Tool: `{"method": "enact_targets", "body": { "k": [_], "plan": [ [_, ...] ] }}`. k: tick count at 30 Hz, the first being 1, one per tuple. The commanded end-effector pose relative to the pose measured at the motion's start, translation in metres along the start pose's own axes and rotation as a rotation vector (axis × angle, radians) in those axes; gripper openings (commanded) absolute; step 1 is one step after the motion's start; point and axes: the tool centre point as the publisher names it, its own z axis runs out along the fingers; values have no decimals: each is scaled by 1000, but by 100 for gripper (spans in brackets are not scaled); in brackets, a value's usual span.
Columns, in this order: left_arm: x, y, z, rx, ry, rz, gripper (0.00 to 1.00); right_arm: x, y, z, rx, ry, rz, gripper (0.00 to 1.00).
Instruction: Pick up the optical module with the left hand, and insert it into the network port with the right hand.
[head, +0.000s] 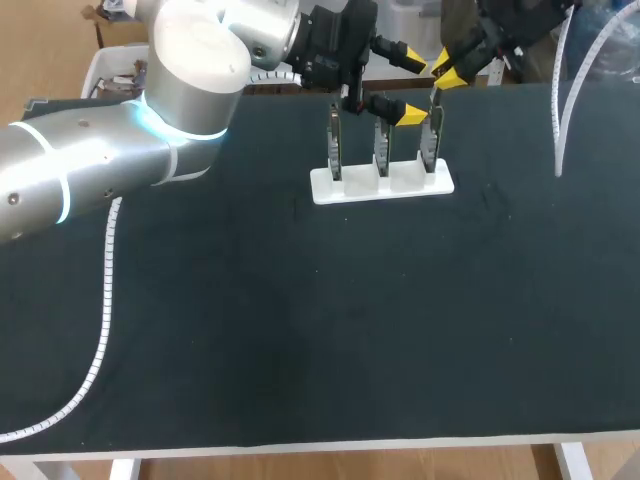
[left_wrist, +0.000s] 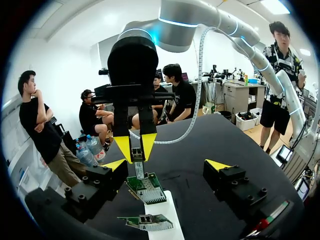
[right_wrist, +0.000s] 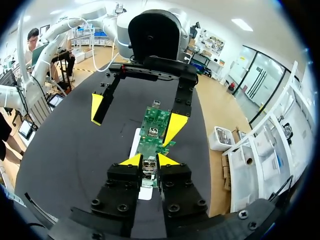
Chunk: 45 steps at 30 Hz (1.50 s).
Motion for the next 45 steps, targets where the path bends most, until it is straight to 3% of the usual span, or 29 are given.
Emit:
{"method": "enact_targets", "body": {
  "k": [1, 45],
  "plan": [
    [-1, 0, 0, 0, 4, -1, 100, 2, -1, 0, -1, 3, 3, 0],
    [-1, 0, 0, 0, 4, -1, 100, 5, 5, -5, -3, -7, -10, 0]
  ]
}}
